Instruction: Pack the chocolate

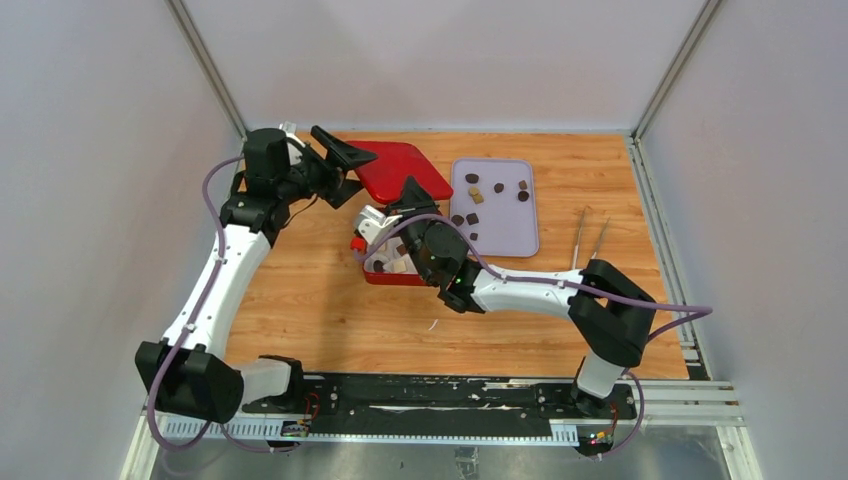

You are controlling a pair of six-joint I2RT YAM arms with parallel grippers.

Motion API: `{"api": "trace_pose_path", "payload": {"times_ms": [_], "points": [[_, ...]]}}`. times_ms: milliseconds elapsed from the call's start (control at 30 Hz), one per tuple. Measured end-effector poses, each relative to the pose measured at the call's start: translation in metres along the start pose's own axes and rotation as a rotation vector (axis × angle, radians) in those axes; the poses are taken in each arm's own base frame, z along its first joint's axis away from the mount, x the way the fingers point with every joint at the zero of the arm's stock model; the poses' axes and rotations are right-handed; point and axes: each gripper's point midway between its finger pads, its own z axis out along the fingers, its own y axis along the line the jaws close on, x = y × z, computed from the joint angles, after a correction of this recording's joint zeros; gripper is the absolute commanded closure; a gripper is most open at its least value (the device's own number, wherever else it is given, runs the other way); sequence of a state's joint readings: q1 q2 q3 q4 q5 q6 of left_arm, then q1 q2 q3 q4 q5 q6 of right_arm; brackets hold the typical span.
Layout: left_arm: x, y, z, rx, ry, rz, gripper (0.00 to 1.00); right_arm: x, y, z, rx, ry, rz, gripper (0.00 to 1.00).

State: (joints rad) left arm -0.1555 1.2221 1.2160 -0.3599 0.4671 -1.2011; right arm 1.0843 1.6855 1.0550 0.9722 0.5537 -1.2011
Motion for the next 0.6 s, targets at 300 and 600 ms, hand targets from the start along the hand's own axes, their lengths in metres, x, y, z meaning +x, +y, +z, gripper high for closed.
{"api": "trace_pose_path", "payload": {"times_ms": [300, 600], "points": [[0.004, 0.005, 0.006, 0.008, 0.025, -0.009, 0.83, -0.004, 0.008, -0.001, -0.005, -0.010, -0.059, 1.00], [0.004, 0.003, 0.015, 0.029, 0.047, -0.016, 1.00, 0.000, 0.008, -0.003, -0.003, 0.006, -0.087, 0.26]]}}
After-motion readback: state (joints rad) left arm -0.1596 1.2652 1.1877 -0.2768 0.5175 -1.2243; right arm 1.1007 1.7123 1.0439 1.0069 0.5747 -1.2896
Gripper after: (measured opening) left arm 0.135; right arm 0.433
